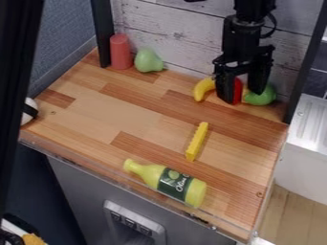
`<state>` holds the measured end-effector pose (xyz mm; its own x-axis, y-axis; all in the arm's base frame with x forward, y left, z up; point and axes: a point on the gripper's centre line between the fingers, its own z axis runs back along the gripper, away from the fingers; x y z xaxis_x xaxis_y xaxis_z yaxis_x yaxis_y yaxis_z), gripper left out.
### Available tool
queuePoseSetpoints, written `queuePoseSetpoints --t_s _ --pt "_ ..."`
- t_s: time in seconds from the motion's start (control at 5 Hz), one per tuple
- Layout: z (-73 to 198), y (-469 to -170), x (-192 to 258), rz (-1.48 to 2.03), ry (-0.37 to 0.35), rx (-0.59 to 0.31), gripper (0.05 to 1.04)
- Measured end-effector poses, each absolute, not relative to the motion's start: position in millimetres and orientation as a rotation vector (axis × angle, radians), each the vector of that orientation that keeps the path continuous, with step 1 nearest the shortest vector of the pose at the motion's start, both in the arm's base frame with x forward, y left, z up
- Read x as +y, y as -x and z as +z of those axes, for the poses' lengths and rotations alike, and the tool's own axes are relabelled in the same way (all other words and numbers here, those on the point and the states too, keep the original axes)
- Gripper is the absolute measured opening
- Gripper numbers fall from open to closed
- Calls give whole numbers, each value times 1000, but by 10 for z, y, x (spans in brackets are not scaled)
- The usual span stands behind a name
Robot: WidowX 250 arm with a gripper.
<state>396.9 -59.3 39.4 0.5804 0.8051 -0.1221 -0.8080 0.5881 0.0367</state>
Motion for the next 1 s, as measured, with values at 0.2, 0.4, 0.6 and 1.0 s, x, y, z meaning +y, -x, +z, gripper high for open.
queuePoseSetpoints --t_s 0.2,0.4,0.6,1.0 --pt "277 -3961 -604 782 13 136 993" --pt "167 -3946 -630 656 2 140 996" --pt "103 -3934 -623 635 1 137 933" --pt "53 -3913 -637 851 16 118 385"
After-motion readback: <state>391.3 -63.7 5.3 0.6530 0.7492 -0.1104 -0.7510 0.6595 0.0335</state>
